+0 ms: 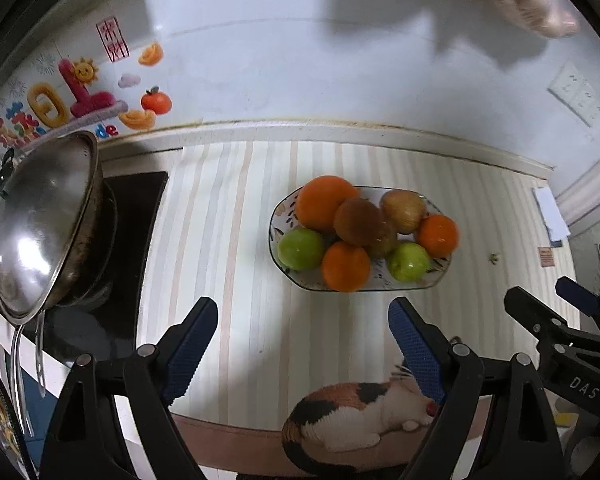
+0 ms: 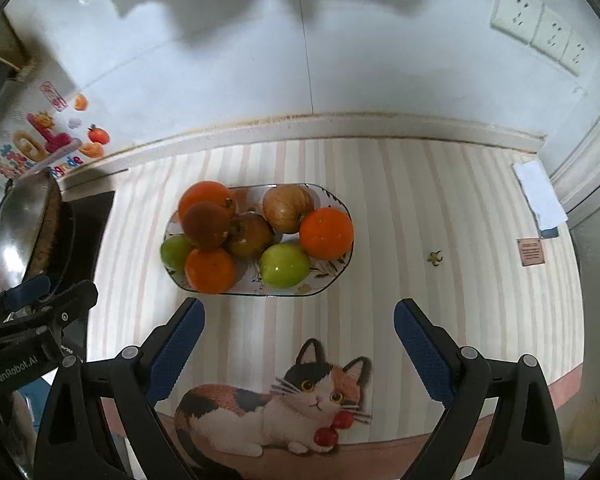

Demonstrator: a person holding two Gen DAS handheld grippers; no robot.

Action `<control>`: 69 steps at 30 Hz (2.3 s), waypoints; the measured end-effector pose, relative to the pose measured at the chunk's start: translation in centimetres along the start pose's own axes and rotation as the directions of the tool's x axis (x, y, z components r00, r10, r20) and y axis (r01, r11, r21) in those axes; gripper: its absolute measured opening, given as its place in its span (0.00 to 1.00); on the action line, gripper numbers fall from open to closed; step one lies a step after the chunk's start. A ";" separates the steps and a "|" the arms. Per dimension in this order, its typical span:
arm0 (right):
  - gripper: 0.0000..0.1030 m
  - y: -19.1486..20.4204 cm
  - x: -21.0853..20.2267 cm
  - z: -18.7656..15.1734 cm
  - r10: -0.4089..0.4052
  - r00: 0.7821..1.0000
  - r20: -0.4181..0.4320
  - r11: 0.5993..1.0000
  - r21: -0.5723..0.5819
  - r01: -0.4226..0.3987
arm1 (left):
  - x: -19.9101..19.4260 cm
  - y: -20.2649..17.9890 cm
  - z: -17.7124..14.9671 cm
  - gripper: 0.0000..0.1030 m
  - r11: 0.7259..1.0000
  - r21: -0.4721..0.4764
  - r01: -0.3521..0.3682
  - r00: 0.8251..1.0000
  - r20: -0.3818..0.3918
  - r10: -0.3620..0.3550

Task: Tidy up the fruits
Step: 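Withdraw both tools from the plate toward the cherries, then grasp one red cherry with the left tool while the right tool grasps another cherry, then carry the cherries onto the white plate and open both tools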

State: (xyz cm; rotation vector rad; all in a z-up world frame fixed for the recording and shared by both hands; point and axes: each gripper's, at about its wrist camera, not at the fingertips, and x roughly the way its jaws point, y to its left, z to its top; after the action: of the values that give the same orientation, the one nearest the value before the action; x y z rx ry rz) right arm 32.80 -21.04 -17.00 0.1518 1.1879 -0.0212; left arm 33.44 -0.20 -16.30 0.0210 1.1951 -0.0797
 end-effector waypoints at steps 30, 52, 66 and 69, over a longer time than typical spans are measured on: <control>0.95 -8.8 2.4 -7.5 0.103 0.983 -0.155 0.974 0.218 -0.067 | 4.9 -7.6 -5.5 0.85 0.988 0.152 0.037 0.987 -0.158 -0.013; 0.26 -12.7 13.7 -15.1 0.183 0.929 -0.321 0.944 0.321 -0.075 | 14.8 -13.2 -10.6 0.85 0.951 0.266 0.158 0.904 -0.425 -0.031; 0.26 -18.6 11.9 -17.3 0.121 0.944 -0.307 0.915 0.404 0.014 | 16.4 -21.6 -15.6 0.51 0.847 0.436 0.305 0.873 -0.483 -0.066; 0.26 -18.3 11.8 -17.1 0.115 0.946 -0.304 0.916 0.400 0.017 | 16.6 -22.1 -15.8 0.40 0.841 0.448 0.303 0.874 -0.482 -0.058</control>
State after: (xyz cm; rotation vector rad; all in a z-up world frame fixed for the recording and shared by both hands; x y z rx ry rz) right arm 19.72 -36.17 -36.13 0.5639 1.4979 -0.2015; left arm 23.21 -22.19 -36.95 0.4162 1.6149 -0.5982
